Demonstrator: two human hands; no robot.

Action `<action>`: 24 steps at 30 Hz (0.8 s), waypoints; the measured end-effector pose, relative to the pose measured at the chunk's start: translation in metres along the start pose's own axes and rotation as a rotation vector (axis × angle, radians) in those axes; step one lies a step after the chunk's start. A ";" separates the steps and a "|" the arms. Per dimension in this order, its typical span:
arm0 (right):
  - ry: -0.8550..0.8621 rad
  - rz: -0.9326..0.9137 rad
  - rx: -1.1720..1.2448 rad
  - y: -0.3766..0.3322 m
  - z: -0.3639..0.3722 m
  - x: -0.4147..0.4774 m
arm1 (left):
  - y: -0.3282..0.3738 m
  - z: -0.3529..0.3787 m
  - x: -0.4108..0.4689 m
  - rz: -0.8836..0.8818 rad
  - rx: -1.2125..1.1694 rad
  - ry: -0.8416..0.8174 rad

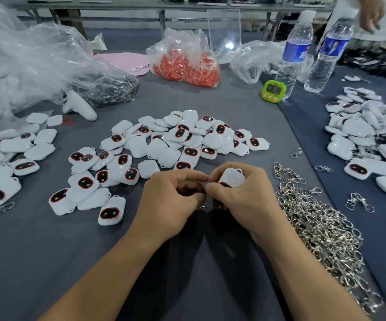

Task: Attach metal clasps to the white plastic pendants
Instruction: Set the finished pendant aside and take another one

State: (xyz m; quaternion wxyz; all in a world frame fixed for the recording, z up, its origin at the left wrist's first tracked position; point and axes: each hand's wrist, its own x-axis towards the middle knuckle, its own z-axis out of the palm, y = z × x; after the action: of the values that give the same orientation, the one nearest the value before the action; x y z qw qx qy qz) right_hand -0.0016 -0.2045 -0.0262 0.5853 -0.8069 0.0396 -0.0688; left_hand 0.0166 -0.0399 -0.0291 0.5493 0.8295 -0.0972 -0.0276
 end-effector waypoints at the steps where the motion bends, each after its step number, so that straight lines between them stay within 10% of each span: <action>1: 0.025 -0.024 -0.038 0.001 0.000 0.000 | 0.000 0.000 0.000 0.002 0.005 0.004; 24: 0.098 0.112 0.496 -0.012 -0.003 0.000 | 0.001 0.001 -0.002 0.110 0.115 0.136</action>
State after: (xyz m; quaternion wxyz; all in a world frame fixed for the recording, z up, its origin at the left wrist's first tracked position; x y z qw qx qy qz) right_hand -0.0020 -0.2033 -0.0136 0.7657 -0.6308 0.0946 -0.0831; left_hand 0.0145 -0.0410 -0.0286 0.5066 0.8532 -0.1064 0.0644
